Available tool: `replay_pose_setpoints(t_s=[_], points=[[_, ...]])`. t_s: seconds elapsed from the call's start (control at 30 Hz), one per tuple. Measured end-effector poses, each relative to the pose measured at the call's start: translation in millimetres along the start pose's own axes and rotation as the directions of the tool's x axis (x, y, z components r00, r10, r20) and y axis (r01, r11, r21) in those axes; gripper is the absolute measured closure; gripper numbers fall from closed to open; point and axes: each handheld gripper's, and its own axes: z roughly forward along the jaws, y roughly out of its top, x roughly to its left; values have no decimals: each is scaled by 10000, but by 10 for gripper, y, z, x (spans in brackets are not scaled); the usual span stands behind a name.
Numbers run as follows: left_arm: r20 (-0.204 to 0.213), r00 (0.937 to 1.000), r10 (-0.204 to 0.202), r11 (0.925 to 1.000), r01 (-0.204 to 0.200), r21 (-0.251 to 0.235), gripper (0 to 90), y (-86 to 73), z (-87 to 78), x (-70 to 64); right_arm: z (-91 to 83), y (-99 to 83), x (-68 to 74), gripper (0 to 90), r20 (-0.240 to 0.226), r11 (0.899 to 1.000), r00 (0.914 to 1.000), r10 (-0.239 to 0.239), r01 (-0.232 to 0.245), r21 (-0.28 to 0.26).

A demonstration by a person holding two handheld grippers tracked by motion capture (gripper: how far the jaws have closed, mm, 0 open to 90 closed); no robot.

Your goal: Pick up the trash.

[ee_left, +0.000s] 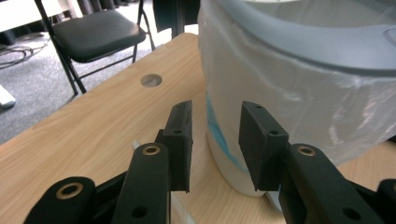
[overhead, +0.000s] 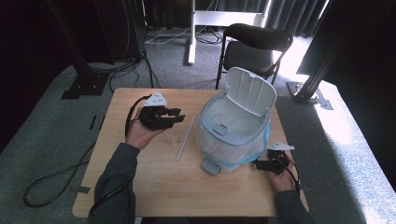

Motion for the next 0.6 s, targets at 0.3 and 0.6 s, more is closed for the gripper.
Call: replay_pose_setpoints(t_s=[0.3, 0.6], points=[[-146, 9996, -259, 9997, 259, 30, 610, -84, 26, 52, 0, 0, 0, 129, 0, 10000, 10000, -1, 1, -1], [-368, 9979, -531, 9983, 539, 212, 580, -187, 76, 111, 0, 0, 0, 130, 1, 10000, 10000, 0, 0, -1]])
